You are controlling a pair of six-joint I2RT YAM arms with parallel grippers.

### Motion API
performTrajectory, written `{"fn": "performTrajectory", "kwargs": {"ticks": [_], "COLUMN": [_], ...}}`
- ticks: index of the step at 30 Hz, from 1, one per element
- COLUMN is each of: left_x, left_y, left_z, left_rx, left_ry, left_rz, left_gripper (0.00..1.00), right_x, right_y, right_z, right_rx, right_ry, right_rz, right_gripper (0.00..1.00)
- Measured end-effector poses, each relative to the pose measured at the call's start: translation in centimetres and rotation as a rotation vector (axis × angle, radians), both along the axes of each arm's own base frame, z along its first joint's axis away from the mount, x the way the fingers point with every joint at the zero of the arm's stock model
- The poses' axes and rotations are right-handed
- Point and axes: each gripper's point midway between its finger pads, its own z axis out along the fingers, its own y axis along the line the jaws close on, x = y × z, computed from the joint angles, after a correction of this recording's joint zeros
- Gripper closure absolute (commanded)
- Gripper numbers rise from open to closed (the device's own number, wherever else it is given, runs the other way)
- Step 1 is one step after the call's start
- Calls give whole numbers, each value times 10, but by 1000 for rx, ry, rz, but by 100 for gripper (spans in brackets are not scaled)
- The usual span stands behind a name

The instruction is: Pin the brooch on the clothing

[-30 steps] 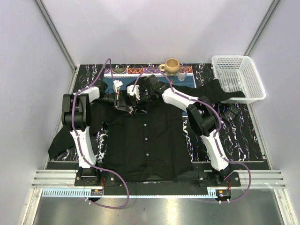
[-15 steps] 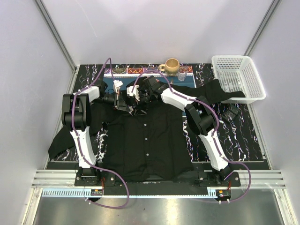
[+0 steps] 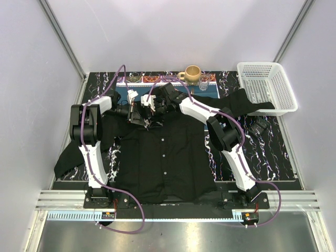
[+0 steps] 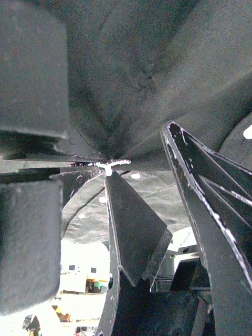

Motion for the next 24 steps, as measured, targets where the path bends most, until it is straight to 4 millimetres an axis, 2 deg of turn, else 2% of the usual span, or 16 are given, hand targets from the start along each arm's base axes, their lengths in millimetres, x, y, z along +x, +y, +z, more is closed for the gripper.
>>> {"fn": "performTrajectory", "kwargs": {"ticks": [18, 21, 24], "left_x": [1, 2, 1], "left_y": [0, 0, 0], "left_z": [-1, -1, -2], "left_rx": [2, 2, 2], "left_ry": [-10, -12, -11], "left_rz": [-23, -29, -35], "left_gripper": [100, 100, 100], "right_x": [-11, -11, -12], "right_y": [0, 2, 3], "right_z": [-11, -13, -13], "right_rx": [-25, -24, -24], "right_ry": [26, 30, 32], "right_rz": [31, 37, 39], "right_gripper": [28, 33, 42]}}
